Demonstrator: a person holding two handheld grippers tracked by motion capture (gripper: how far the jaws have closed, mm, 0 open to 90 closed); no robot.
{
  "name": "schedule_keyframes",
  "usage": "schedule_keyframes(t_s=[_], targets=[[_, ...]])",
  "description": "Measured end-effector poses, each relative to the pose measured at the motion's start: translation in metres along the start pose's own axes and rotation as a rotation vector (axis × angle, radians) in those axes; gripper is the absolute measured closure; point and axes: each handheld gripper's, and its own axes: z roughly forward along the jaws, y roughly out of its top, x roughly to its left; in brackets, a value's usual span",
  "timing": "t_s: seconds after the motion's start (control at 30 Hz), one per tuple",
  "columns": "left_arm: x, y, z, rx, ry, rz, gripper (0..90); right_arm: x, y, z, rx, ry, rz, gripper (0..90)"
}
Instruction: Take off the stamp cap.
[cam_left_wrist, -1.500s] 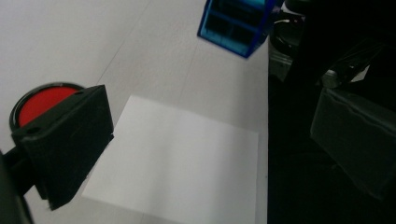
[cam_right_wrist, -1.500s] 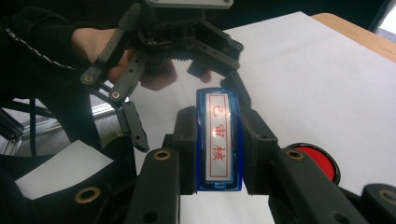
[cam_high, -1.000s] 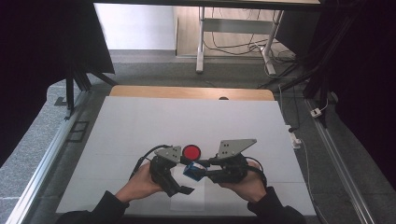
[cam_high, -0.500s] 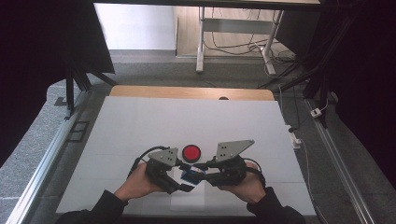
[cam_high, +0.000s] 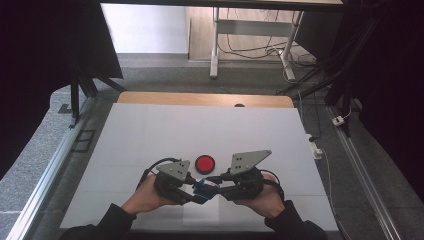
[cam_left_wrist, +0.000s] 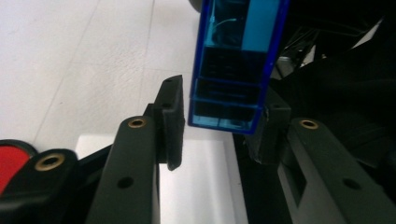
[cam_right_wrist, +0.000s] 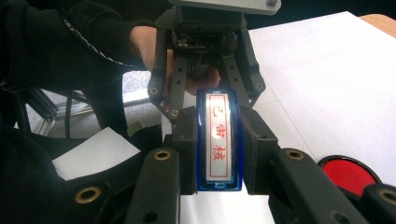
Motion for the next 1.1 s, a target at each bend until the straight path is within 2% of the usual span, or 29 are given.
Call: schedule_keyframes(t_s=[0.23, 0.67, 1.1], targets=[[0.0006, -0.0002, -0.0026, -0.028, -0.021, -0.006, 65.5, 0.0003, -0.0001, 0.0006, -0.003, 0.002, -0.001, 70.7], [0.0012, -0.0014, -0.0045, -0.059, -0.045, -0.002, 67.6, 0.0006, 0.0010, -0.0015, -0.014, 0.012, -0.002, 70.8], [-0.0008, -0.0015, -0.0061, -0.056, -0.043, 0.055, 69.0, 0.0015, 0.0015, -0.0008, -0.020, 0.027, -0.009, 70.8]])
